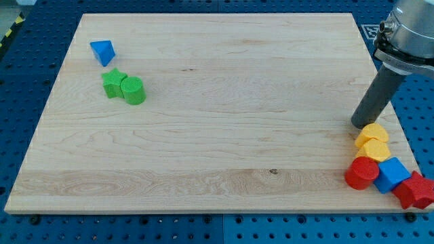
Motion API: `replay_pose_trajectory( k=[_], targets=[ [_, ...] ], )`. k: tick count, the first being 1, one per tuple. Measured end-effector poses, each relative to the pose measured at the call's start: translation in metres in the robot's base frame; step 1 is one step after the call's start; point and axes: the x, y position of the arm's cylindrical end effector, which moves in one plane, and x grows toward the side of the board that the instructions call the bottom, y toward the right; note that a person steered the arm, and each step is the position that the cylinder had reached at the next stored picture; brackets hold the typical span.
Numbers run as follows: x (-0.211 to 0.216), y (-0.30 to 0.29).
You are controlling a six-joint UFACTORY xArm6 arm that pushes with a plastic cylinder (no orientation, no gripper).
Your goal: Move blue triangle a bit right
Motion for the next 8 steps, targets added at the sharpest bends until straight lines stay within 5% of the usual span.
replay_pose_trajectory(
  k=[1, 5, 7, 8],
  targets=[
    [0.000, -0.003],
    [-0.192, -0.289],
    [-0.210, -0.352],
    [-0.255, -0.424]
  ],
)
